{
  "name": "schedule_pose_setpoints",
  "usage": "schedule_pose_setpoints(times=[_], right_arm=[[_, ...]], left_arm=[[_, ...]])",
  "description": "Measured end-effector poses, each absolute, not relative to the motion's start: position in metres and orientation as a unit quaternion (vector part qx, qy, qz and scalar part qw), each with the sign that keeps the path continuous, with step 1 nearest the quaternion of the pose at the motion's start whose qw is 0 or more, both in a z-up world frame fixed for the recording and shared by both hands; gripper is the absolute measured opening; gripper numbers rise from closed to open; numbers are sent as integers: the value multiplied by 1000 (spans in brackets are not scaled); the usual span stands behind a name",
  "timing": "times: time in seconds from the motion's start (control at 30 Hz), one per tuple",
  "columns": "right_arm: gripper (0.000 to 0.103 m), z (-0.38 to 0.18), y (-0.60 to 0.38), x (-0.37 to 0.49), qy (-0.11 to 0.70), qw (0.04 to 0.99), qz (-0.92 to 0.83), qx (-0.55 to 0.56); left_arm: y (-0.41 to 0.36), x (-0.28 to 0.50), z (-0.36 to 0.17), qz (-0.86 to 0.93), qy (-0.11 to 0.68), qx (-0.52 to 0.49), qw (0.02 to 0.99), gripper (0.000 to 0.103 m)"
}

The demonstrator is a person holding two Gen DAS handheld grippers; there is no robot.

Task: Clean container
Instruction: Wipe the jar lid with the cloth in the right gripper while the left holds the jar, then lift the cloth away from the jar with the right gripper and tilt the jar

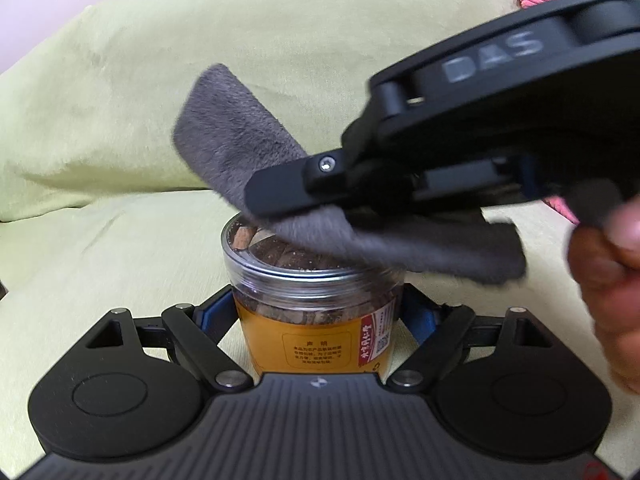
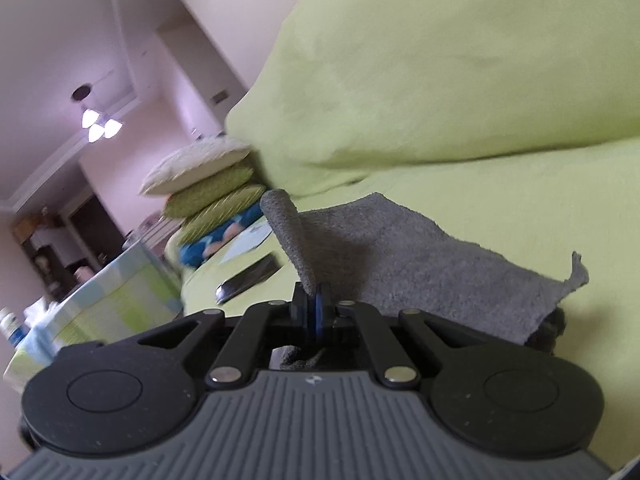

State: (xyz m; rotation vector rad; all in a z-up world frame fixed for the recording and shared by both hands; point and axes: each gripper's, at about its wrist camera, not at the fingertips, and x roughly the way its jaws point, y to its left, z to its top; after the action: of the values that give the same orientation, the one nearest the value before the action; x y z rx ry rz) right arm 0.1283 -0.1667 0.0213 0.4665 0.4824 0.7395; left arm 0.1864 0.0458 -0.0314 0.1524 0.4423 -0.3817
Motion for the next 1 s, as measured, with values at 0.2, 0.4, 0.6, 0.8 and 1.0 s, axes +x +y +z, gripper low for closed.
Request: schedule_pose_setpoints(times=[0.2,0.4,0.6,0.8,1.0], right_arm=[[1,13,-191,120,206,888,319,260],[2,12,-210,118,190,903,282,261],[3,10,-220,122,185,904,271,273],[3,6,-223,125,189,903,261,283],[3,5,-224,126,188,904,254,289]], left_arm=[[43,195,-30,-187,214,96,954,84],[40,204,-29,-181,208,120,954,84],[41,216,-21,-159,220,156,950,84],[98,204,-6,-191,249,180,932,84],[95,65,1,-205,275,182,922,84]])
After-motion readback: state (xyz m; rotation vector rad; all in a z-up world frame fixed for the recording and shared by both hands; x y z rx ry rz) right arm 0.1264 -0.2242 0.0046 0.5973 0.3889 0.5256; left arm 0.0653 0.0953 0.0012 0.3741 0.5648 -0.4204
